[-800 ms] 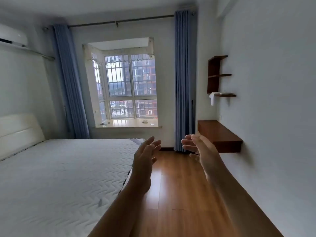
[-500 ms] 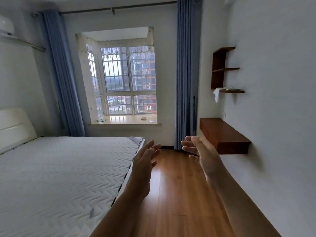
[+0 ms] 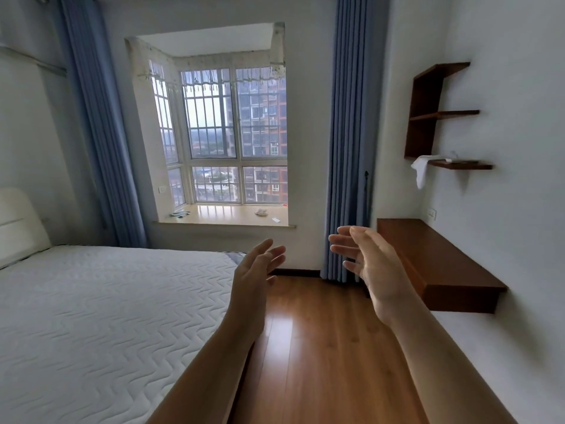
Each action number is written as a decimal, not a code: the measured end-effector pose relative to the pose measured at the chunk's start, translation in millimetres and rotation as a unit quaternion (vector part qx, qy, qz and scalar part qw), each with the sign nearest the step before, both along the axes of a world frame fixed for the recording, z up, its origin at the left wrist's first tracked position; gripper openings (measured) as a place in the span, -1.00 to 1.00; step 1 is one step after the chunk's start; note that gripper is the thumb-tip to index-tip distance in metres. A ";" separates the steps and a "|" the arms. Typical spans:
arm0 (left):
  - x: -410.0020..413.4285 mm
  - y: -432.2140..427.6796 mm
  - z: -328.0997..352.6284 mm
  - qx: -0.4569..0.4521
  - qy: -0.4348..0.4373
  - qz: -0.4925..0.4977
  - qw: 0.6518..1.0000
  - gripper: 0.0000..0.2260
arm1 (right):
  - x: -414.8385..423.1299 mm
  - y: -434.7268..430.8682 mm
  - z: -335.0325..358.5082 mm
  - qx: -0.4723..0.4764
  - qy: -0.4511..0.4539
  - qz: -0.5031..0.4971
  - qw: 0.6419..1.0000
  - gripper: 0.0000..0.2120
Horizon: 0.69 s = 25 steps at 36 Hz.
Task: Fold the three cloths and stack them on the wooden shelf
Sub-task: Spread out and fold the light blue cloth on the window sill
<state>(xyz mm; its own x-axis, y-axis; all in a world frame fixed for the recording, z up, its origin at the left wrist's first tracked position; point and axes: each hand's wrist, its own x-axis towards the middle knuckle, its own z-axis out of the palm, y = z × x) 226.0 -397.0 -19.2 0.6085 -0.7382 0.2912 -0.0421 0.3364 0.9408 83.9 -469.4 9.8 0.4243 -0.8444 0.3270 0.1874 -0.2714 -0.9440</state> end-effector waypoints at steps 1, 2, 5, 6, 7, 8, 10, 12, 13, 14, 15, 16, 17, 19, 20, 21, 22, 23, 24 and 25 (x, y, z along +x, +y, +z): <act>9.6 -12.6 -1.5 0.002 0.001 0.001 1.000 -0.80 | 11.0 -13.0 -3.0 0.006 0.001 0.003 1.000 -0.79; 21.2 -27.0 -3.3 0.004 0.002 0.003 1.000 -0.80 | 23.8 -27.4 -6.7 0.012 0.006 0.005 1.000 -0.79; 60.4 -74.2 -9.2 0.009 0.001 0.011 1.000 -0.80 | 63.8 -72.8 -17.6 0.020 0.019 0.008 1.000 -0.78; 74.2 -90.6 -11.8 0.008 0.001 0.013 1.000 -0.80 | 77.7 -88.2 -20.7 0.021 0.023 0.008 0.999 -0.78; 88.1 -106.8 -14.9 0.008 0.002 0.016 1.000 -0.80 | 91.6 -103.7 -23.6 0.019 0.027 0.009 0.999 -0.78; 102.6 -123.8 -17.9 0.008 0.006 0.016 1.000 -0.80 | 106.0 -120.0 -25.6 0.017 0.030 0.010 0.999 -0.78; 133.0 -157.7 -23.3 0.008 0.016 0.014 1.000 -0.79 | 135.0 -152.8 -26.6 0.012 0.029 0.009 0.999 -0.79; 165.4 -192.0 -27.6 0.010 0.026 0.010 1.000 -0.78 | 165.7 -187.9 -24.6 0.009 0.021 0.006 1.000 -0.80; 179.8 -206.5 -28.0 0.009 0.028 0.010 1.000 -0.78 | 179.0 -203.0 -22.4 0.010 0.015 0.004 1.000 -0.80; 195.5 -222.5 -28.1 0.007 0.028 0.010 1.000 -0.78 | 193.4 -219.5 -20.2 0.013 0.010 0.003 1.000 -0.80; 213.8 -240.9 -26.8 0.004 0.026 0.007 1.000 -0.78 | 210.9 -238.5 -17.2 0.015 0.006 0.003 1.000 -0.80; 230.3 -257.8 -24.4 0.001 0.027 0.005 1.000 -0.78 | 226.1 -255.0 -14.3 0.019 0.005 0.003 1.000 -0.80; 246.1 -273.9 -21.6 -0.002 0.030 0.005 1.000 -0.78 | 239.9 -270.6 -12.8 0.020 0.004 0.004 1.000 -0.80; 276.4 -308.9 -16.3 -0.002 0.028 0.006 1.000 -0.78 | 266.1 -303.9 -12.7 0.026 0.003 0.007 1.000 -0.80; 287.5 -322.4 -14.6 -0.002 0.027 0.007 1.000 -0.78 | 274.8 -316.2 -13.4 0.029 0.003 0.006 1.000 -0.80; 298.4 -338.2 -12.7 -0.003 0.029 0.009 1.000 -0.78 | 284.1 -331.4 -14.5 0.032 0.002 0.004 0.999 -0.80; 307.9 -354.6 -12.0 -0.003 0.033 0.008 0.999 -0.77 | 292.8 -347.1 -16.0 0.035 0.003 0.003 0.999 -0.80; 315.5 -371.1 -11.9 -0.003 0.035 0.006 0.999 -0.77 | 301.0 -362.5 -17.6 0.038 0.004 0.001 0.999 -0.80; 321.7 -387.9 -13.1 -0.002 0.034 0.002 0.999 -0.76 | 309.1 -378.9 -19.6 0.039 0.005 -0.002 0.999 -0.80; 326.5 -404.6 -14.6 0.002 0.030 -0.001 1.000 -0.76 | 316.8 -396.0 -21.4 0.041 0.007 -0.005 0.999 -0.80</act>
<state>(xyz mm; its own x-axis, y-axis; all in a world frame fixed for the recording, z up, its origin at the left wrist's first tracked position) 552.5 -801.7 -33.8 0.6237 -0.7402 0.2511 0.0152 0.3326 0.9429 400.6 -865.4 -11.5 0.4195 -0.8726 0.2504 0.1720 -0.1944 -0.9657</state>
